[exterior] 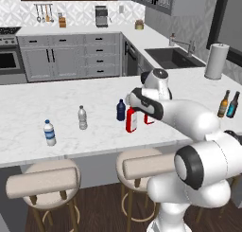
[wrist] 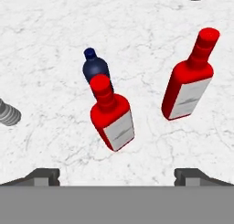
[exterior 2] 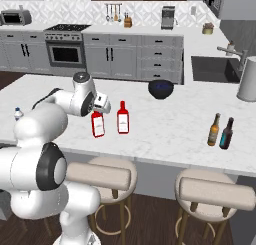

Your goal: Move the plastic bottles in the middle to the plastics group, and the glass bottles in the middle to the glass group.

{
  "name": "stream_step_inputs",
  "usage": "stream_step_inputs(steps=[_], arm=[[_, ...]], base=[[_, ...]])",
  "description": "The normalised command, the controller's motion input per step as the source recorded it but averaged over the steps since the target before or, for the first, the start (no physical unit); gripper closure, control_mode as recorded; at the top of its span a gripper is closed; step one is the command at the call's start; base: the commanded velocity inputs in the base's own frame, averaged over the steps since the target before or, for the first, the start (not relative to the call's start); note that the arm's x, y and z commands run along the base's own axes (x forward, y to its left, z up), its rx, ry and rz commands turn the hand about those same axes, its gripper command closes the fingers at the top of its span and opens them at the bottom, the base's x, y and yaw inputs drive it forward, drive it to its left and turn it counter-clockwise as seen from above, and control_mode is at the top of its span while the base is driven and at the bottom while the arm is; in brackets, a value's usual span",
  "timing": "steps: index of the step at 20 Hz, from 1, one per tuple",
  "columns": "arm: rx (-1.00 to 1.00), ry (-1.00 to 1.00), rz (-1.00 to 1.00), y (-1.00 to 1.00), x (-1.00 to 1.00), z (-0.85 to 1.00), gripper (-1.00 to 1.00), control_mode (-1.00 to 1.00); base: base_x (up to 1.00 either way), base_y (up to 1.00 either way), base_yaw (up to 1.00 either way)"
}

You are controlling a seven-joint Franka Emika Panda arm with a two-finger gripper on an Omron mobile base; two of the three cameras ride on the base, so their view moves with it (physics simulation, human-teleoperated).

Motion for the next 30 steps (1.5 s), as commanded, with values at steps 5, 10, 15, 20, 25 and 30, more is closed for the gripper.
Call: stream_step_inputs(steps=[5, 10, 15, 20, 25, 30], arm=[[0.0, -0.03, 0.0, 0.0, 0.22, -0.07, -1.0, -1.0], [0.0, -0.02, 0.0, 0.0, 0.19, -0.05, -1.0, -1.0], [0.0, -0.03, 0.0, 0.01, 0.17, -0.13, -1.0, -1.0], [0.0, -0.01, 0.0, 0.02, 0.21, -0.14, -1.0, -1.0], [0.0, 0.0, 0.0, 0.05, 0.15, -0.08, -1.0, -1.0], [0.0, 0.0, 0.0, 0.09, 0.13, -0.06, -1.0, -1.0]], base=[[0.0, 0.0, 0.0], [0.0, 0.0, 0.0], [0.0, 0.0, 0.0], [0.0, 0.0, 0.0], [0.0, 0.0, 0.0], [0.0, 0.0, 0.0]])
